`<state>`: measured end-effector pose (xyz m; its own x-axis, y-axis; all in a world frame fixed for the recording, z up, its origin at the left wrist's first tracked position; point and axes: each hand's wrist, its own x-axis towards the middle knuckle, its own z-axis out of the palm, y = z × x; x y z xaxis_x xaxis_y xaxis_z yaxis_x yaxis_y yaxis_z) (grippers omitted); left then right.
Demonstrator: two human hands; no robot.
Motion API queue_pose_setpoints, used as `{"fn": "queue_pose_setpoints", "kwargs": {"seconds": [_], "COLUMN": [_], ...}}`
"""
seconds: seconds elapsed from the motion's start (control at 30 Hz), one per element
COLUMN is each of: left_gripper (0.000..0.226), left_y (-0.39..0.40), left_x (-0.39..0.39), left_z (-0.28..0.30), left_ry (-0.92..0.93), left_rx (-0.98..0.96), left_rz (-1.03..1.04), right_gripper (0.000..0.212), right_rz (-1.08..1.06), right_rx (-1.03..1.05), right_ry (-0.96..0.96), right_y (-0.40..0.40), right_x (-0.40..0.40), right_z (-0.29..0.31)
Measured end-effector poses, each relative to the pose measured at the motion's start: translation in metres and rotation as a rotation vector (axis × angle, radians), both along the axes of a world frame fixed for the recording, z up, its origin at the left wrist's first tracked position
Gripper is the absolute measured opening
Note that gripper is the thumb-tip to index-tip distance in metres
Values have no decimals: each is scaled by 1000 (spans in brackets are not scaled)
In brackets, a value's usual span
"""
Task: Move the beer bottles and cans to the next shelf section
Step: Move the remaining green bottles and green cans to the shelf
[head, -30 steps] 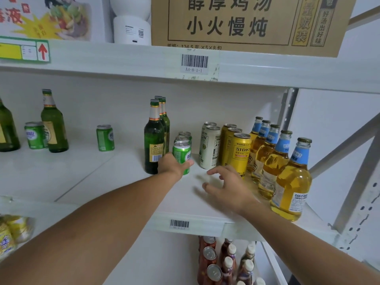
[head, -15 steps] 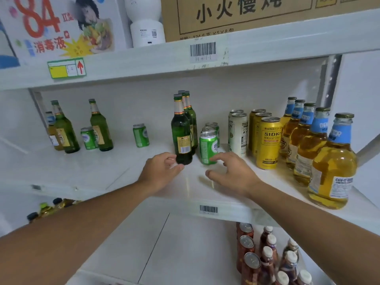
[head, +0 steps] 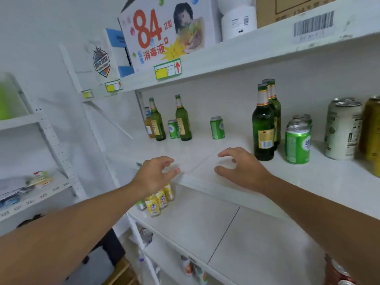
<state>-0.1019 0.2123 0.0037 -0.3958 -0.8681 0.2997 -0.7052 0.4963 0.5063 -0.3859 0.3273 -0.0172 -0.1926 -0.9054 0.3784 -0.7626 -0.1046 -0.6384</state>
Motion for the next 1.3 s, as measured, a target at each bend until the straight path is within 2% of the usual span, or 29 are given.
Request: {"fn": "queue_pose_setpoints", "kwargs": {"seconds": [0.37,0.57,0.77,0.97,1.07,1.17,1.3], "left_gripper": [63,67,61,70,63,55,63], "left_y": [-84,-133,-172,-218,-235,-262,-295], "left_x": [76,85,55,1,-22,-45,-82], "left_z": [-27,-35,-31,-17,-11,2,15], "left_ry": [143,253,371,351,343,357,351], "left_rx": [55,70,89,112,58,25,66], "left_rz": [-86,-139,-179,-213,-187,-141,-23], "right_gripper": [49,47,49,49,42,61,95], "right_rz": [-81,-163,-263,-340,-349,-365,-428], "right_rx": [81,126,116,67,29,5,-6], "right_ry": [66,47,-19,-163,-216,-277,-321], "right_y": [-79,-112,-136,-170,-191,-219,-264], "right_x": [85,108,89,42,14,-15,-47], "right_z": [11,11,13,19,22,26,25]}}
